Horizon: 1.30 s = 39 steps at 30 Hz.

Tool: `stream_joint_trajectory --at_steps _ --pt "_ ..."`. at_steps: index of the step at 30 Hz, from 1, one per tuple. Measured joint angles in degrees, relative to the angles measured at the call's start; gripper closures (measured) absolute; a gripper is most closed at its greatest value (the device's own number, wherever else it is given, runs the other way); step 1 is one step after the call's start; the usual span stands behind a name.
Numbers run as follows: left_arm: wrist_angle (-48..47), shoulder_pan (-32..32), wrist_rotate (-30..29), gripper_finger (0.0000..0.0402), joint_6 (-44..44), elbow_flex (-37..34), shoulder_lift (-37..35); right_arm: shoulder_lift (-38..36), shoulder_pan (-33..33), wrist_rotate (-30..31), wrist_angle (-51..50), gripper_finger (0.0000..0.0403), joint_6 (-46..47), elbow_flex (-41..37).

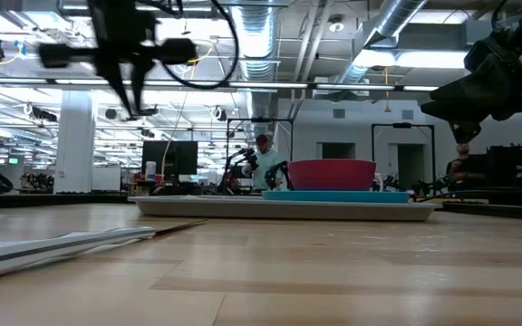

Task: Set up tray
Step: Put the iridescent fork on the light brown napkin

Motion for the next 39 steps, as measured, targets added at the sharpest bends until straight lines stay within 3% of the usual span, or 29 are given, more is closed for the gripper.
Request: stream_joint_trajectory --at_steps 6,14,25,39 --pt "10.5 10.8 2.72 0.0401 9.48 -0.7 0.63 -0.02 0.0 0.0 0.02 0.028 -0.02 0.0" --pt "12.53 20.13 4.64 0.0401 27.06 -0.75 7.59 0.09 -0.01 0.0 0.01 0.028 0.0 -0.02" --pt "20.71 24.26 6.59 0.0401 31.55 -0.58 14.48 0.31 0.0 0.0 0.02 0.028 0.0 0.0" --pt "21.07 29.81 6.49 0.0401 44.01 -0.58 18.83 0.27 -0.01 -0.02 0.01 0.028 0.0 -0.02"
